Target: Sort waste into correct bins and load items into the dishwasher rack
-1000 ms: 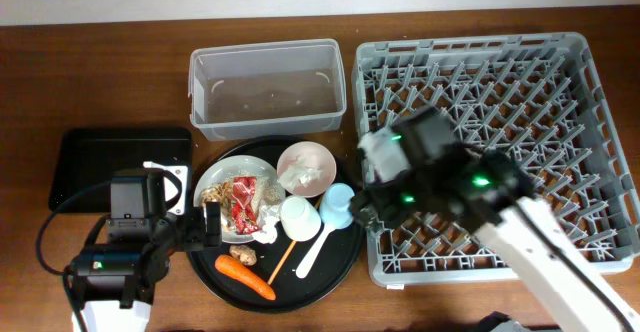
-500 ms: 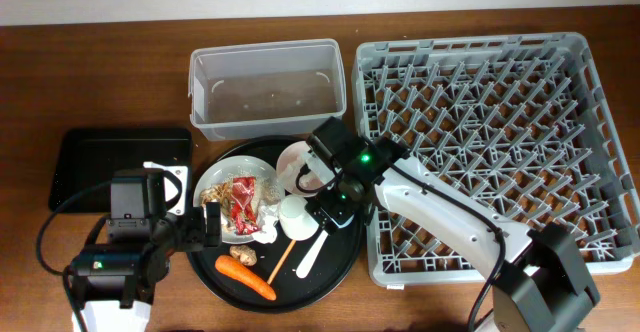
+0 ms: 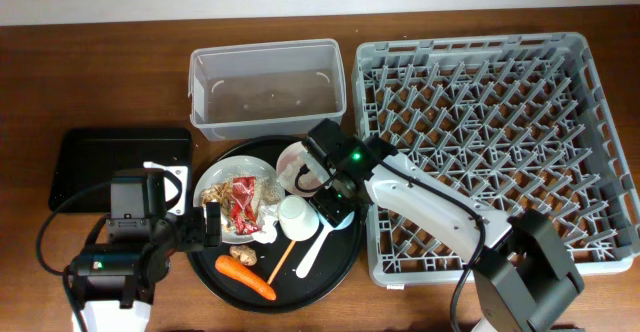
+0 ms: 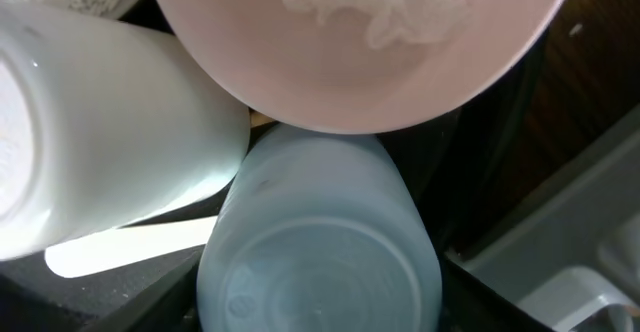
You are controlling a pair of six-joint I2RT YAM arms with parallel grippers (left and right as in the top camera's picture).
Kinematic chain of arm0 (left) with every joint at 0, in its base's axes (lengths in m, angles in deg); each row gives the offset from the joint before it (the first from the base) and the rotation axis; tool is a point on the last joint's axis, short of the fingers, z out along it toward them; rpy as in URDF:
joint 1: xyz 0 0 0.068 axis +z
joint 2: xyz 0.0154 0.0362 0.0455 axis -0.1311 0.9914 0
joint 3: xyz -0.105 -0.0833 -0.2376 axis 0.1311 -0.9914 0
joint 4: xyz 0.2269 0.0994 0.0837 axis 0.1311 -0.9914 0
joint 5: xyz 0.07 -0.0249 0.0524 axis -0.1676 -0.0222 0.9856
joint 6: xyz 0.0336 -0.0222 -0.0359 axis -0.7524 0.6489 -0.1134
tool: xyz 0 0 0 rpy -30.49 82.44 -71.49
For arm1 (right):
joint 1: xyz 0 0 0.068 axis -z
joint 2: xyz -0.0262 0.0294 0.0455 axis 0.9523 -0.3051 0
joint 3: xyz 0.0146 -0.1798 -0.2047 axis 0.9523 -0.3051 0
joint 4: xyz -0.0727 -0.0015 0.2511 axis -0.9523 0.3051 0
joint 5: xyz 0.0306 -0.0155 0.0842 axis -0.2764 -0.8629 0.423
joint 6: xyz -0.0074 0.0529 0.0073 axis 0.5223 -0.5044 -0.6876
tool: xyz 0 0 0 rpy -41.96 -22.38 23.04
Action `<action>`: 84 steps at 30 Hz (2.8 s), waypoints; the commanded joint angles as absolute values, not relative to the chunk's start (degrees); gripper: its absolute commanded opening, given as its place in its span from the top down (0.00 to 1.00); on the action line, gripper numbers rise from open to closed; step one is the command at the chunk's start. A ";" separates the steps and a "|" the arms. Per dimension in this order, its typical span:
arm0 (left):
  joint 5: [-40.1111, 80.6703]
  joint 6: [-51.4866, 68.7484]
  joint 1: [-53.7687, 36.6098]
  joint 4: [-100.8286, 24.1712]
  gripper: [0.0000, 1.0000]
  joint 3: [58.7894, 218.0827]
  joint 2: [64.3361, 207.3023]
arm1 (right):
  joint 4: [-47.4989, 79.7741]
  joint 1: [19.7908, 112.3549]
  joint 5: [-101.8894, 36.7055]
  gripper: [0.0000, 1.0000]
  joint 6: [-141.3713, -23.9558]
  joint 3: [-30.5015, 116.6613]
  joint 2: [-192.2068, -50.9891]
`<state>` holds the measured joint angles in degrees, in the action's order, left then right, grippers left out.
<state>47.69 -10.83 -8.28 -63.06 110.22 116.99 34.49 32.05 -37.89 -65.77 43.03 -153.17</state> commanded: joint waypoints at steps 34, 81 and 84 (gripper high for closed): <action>47.19 -10.24 -8.50 -62.95 0.01 111.55 116.55 | 44.41 110.19 -45.67 0.45 -72.28 53.95 -149.48; 45.28 -6.16 13.05 -68.22 0.01 111.55 120.84 | 40.98 22.06 -40.12 0.01 -73.42 58.46 -160.80; 45.28 -6.16 13.05 -68.20 0.01 111.55 120.84 | 39.38 22.00 -40.03 0.01 -73.79 58.46 -164.08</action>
